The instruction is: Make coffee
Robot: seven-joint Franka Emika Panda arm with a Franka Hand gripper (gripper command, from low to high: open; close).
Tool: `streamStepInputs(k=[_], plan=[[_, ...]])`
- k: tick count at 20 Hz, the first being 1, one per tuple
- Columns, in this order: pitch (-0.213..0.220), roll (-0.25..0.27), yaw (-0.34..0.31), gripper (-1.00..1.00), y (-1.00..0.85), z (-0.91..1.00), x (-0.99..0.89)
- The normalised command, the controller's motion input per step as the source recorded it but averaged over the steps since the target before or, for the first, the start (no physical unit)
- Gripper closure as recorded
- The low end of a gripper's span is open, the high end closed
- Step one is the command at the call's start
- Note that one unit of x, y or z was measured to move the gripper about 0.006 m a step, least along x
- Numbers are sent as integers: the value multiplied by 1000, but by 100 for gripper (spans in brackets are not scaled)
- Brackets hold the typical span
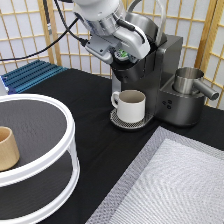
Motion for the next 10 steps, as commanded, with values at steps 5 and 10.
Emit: streamStepInputs(k=[5,10], plan=[[-48,-96,-137,-100,-221,10,-354],[-20,-23,-98,-100,-571,194,-338]])
